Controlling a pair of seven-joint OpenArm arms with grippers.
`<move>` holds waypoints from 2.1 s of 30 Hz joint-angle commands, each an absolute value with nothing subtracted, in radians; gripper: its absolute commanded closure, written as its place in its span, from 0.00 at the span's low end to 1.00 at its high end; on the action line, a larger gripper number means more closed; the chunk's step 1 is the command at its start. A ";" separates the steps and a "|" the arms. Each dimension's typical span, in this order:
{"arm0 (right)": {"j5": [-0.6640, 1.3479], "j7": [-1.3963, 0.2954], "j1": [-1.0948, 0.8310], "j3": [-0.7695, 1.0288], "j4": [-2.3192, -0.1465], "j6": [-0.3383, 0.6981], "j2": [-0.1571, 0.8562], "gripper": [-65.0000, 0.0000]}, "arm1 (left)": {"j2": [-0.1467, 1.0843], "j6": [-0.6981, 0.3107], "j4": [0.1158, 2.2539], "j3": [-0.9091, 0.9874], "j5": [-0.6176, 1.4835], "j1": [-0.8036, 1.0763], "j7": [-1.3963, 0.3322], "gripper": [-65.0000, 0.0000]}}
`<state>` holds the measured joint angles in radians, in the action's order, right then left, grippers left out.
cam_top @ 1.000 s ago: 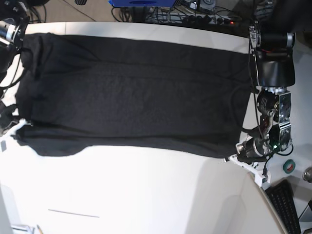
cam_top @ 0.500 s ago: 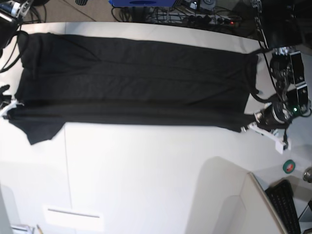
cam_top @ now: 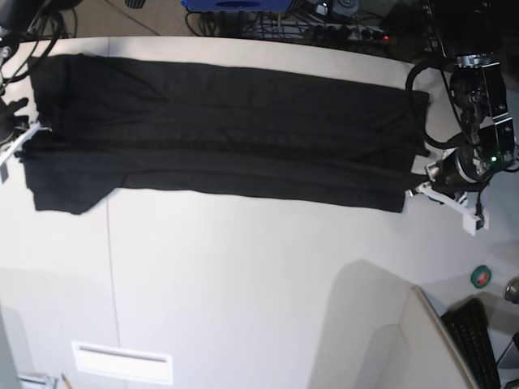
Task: Layout the t-shirt on the table in an organized manner, then fold the t-shirt properly
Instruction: 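Fold the hem side over the shirt with both grippers toward the collar, then release the folded edge and raise both grippers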
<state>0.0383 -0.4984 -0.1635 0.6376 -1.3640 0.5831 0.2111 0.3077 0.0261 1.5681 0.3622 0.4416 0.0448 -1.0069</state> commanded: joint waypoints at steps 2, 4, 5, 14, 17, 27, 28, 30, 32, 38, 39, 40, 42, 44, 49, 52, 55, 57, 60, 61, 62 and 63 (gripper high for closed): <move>0.045 -0.490 -0.174 0.645 -1.388 0.575 0.229 1.00 | 0.328 0.035 1.586 0.380 0.430 0.044 -0.990 1.00; 0.045 -0.526 -0.179 0.645 -1.386 0.575 0.229 1.00 | 0.328 0.035 1.580 0.374 0.426 0.047 -0.990 1.00; 0.045 -0.538 -0.179 0.645 -1.386 0.575 0.229 1.00 | 0.328 0.035 1.578 0.374 0.426 0.064 -0.990 1.00; 0.045 -0.611 -0.176 0.645 -1.379 0.575 0.216 1.00 | 0.326 0.035 1.577 0.371 0.426 0.087 -0.990 1.00; 0.045 -0.664 -0.174 0.645 -1.388 0.575 0.216 1.00 | 0.328 0.035 1.577 0.377 0.424 0.087 -0.990 1.00; 0.048 -0.656 -0.160 0.786 -1.452 0.578 0.173 0.48 | 0.328 0.035 1.586 0.386 0.426 0.099 -0.990 0.11; 0.048 -0.656 -0.157 0.782 -1.460 0.578 0.173 0.48 | 0.328 0.035 1.586 0.386 0.427 0.099 -0.989 0.05; 0.048 -0.656 -0.117 0.782 -1.455 0.578 0.180 0.48 | 0.326 0.035 1.586 0.387 0.430 0.093 -0.986 0.01; 0.045 -0.656 -0.050 0.782 -1.417 0.578 0.193 0.48 | 0.321 0.035 1.586 0.418 0.432 0.088 -0.984 0.01; 0.044 -0.625 0.191 0.656 -1.056 0.576 0.318 0.48 | 0.274 0.031 1.586 0.619 0.433 0.073 -0.984 0.01; 0.044 -0.590 0.228 0.624 -0.978 0.575 0.338 0.48 | 0.274 0.031 1.586 0.636 0.433 0.076 -0.984 0.01; 0.044 -0.542 0.259 0.588 -0.895 0.575 0.355 0.48 | 0.275 0.031 1.586 0.647 0.433 0.077 -0.984 0.01; 0.044 -0.444 0.306 0.513 -0.745 0.570 0.384 0.48 | 0.278 0.031 1.586 0.664 0.433 0.081 -0.984 0.01; 0.044 -0.361 0.355 0.450 -0.616 0.516 0.407 0.48 | 0.280 0.031 1.584 0.688 0.433 0.099 -0.984 0.01; 0.044 -0.271 0.400 0.389 -0.484 0.441 0.427 0.48 | 0.280 0.030 1.577 0.713 0.433 0.107 -0.984 0.01; 0.044 -0.269 0.403 0.386 -0.484 0.441 0.423 0.54 | 0.278 -0.012 1.577 0.713 0.433 0.107 -0.984 0.01; 0.045 -0.269 0.401 0.394 -0.487 0.443 0.420 0.89 | 0.275 -0.091 1.577 0.713 0.430 0.107 -0.986 0.01; 0.048 -0.269 0.401 0.395 -0.489 0.444 0.420 1.00 | 0.274 -0.104 1.577 0.713 0.426 0.107 -0.986 0.01; 0.050 -0.271 0.392 0.395 -0.539 0.444 0.409 1.00 | 0.274 -0.104 1.575 0.710 0.426 0.107 -0.986 0.01; 0.050 -0.277 0.378 0.397 -0.564 0.444 0.401 1.00 | 0.274 -0.104 1.575 0.710 0.426 0.107 -0.986 0.01; 0.050 -0.295 0.363 0.406 -0.608 0.444 0.395 1.00 | 0.274 -0.104 1.575 0.710 0.426 0.107 -0.986 0.01; 0.050 -0.321 0.348 0.427 -0.661 0.444 0.390 1.00 | 0.274 -0.104 1.573 0.710 0.426 0.107 -0.986 0.01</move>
